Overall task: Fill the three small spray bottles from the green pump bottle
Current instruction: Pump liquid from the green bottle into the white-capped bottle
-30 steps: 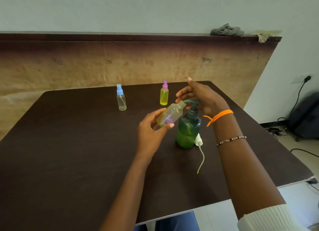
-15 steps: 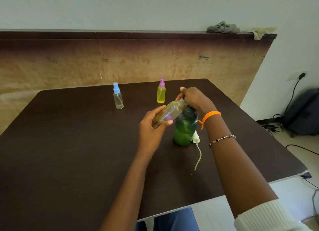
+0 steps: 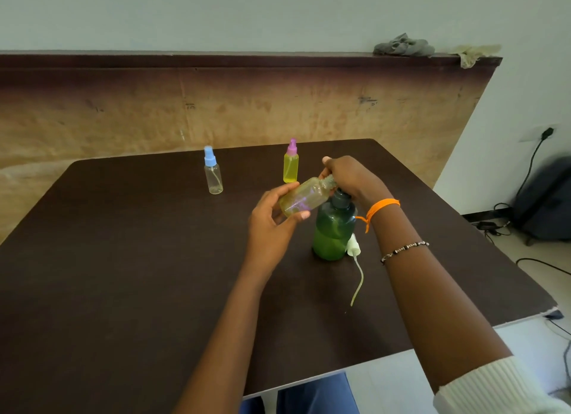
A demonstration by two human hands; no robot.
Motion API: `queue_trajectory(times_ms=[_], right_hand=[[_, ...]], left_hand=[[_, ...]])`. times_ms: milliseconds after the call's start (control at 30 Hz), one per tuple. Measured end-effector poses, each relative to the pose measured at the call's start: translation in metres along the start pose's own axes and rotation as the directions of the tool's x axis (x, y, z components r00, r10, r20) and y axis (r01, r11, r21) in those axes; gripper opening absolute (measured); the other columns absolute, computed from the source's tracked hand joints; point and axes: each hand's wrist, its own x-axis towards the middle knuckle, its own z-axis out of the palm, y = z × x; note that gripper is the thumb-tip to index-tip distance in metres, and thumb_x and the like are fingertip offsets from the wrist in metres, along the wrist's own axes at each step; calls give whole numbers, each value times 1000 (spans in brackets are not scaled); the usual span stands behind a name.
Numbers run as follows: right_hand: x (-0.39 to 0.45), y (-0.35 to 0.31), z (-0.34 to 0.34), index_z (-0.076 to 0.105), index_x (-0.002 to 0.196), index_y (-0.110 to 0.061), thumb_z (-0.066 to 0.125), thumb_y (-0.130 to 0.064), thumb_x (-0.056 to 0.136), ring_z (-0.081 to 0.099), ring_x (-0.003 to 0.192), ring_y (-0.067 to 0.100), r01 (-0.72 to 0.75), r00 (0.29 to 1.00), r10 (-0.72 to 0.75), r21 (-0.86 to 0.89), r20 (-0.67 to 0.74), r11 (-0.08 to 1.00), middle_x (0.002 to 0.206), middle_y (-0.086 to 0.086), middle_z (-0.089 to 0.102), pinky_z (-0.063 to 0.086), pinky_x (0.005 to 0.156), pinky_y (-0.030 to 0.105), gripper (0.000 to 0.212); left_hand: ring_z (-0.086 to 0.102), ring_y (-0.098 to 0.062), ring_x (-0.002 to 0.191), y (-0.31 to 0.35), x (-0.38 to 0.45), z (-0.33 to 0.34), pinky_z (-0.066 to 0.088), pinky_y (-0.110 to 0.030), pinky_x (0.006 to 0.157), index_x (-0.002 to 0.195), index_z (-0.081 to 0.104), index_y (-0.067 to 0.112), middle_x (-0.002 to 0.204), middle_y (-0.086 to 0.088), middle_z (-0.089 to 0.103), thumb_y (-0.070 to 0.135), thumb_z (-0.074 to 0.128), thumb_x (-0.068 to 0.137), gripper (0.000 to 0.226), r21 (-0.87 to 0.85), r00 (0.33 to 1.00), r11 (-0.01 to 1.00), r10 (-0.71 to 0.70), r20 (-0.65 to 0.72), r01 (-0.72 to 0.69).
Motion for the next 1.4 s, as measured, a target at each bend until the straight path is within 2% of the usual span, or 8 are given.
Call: queue_trajectory(times_ms=[233, 367, 500, 733, 900, 1067, 1233, 1400], right_hand=[[-6, -7, -5, 58, 67, -9, 28, -50, 98, 51, 57, 17, 9, 998, -12, 56, 69, 998, 61, 7, 57, 41, 64, 29, 59], [-1, -3, -1, 57, 60, -10, 28, -40, 101, 50, 55, 17, 23, 1000, -23, 54, 2, 998, 60, 9, 56, 40, 60, 28, 58], [-1, 0, 0, 56, 59, -9, 29, -35, 102, 50, 55, 18, 20, 1000, -20, 62, -1, 998, 60, 9, 55, 41, 60, 28, 57], [-4, -6, -4, 60, 67, -11, 28, -52, 97, 56, 67, 19, 3, 999, -5, 23, 51, 1000, 66, 9, 61, 46, 79, 35, 61], [-3, -5, -2, 57, 61, -10, 26, -40, 101, 51, 54, 16, 15, 1000, -15, 25, 5, 1000, 60, 10, 56, 41, 59, 27, 59], [-8, -7, -3, 57, 65, -10, 25, -45, 100, 51, 57, 15, 12, 1000, -11, -22, 24, 1000, 63, 8, 56, 40, 59, 27, 59], [-13, -17, -4, 60, 83, -6, 25, -58, 95, 52, 63, 17, -16, 993, 18, -14, 118, 1000, 68, 8, 58, 41, 63, 28, 64], [-13, -13, -3, 57, 67, -11, 23, -56, 97, 49, 61, 15, -4, 999, 7, -82, 46, 997, 64, 5, 55, 34, 58, 28, 64]], left_hand=[[64, -7, 101, 6, 2, -4, 52, -22, 83, 117, 59, 22, 120, -5, 63, -4, 72, 74, 52, -20, 1000, 999, -26, 1, 26], [64, 0, 94, 9, 1, -4, 50, -16, 79, 117, 57, 21, 108, 5, 65, -5, 73, 73, 54, -38, 999, 999, -31, -6, 31], [64, 1, 92, 10, -1, -4, 51, -16, 80, 117, 57, 24, 103, 6, 65, -5, 73, 73, 55, -43, 999, 999, -34, -11, 33], [64, 1, 93, 16, 0, -9, 50, -15, 78, 118, 55, 24, 103, 6, 65, -5, 74, 72, 57, -41, 1000, 999, -24, -5, 24], [64, 0, 95, 15, 1, -9, 49, -14, 78, 119, 54, 24, 103, 6, 66, -2, 77, 70, 60, -25, 1000, 999, -22, -17, 22], [64, 0, 94, 13, 0, -9, 50, -16, 79, 117, 54, 26, 102, 8, 66, -2, 77, 70, 59, -30, 999, 999, -26, -21, 26], [64, 0, 94, 13, 1, -10, 49, -13, 78, 116, 55, 26, 101, 8, 66, -2, 77, 70, 59, -26, 999, 999, -19, -30, 18], [65, -1, 93, 11, 2, -8, 49, -15, 78, 116, 54, 25, 102, 6, 66, -4, 77, 69, 60, -50, 999, 999, -16, -31, 15]])
